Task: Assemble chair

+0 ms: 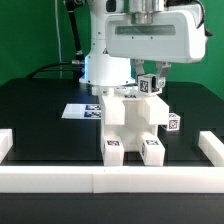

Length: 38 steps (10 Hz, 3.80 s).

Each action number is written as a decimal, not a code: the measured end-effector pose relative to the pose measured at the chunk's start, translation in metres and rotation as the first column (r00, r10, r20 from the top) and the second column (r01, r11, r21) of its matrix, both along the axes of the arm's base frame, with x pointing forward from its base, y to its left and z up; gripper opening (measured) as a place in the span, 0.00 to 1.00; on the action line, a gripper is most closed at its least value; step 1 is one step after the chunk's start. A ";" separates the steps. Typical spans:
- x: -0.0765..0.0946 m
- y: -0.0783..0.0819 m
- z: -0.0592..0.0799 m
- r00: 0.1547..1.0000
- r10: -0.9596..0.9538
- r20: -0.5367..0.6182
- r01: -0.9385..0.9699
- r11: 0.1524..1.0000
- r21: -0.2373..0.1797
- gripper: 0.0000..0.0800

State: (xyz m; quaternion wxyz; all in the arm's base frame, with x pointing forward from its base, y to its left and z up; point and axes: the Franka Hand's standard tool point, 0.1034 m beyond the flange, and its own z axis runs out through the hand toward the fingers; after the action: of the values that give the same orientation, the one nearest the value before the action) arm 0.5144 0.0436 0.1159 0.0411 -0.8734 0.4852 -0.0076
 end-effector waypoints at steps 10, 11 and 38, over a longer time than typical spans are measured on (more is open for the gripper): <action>0.001 0.001 -0.001 0.872 0.489 0.017 -0.488 0.872 -0.043 0.81; 0.001 0.002 -0.001 0.823 0.567 0.016 -0.566 0.823 -0.051 0.81; 0.000 0.004 -0.003 0.868 0.497 0.006 -0.496 0.867 -0.051 0.35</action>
Offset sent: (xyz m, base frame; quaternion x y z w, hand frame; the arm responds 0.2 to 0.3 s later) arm 0.0028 -0.0023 -0.0002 -0.0280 0.0052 -0.1217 0.9922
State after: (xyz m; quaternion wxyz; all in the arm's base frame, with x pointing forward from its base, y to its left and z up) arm 0.5142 0.0478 0.1127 0.0255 -0.9694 0.2436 -0.0165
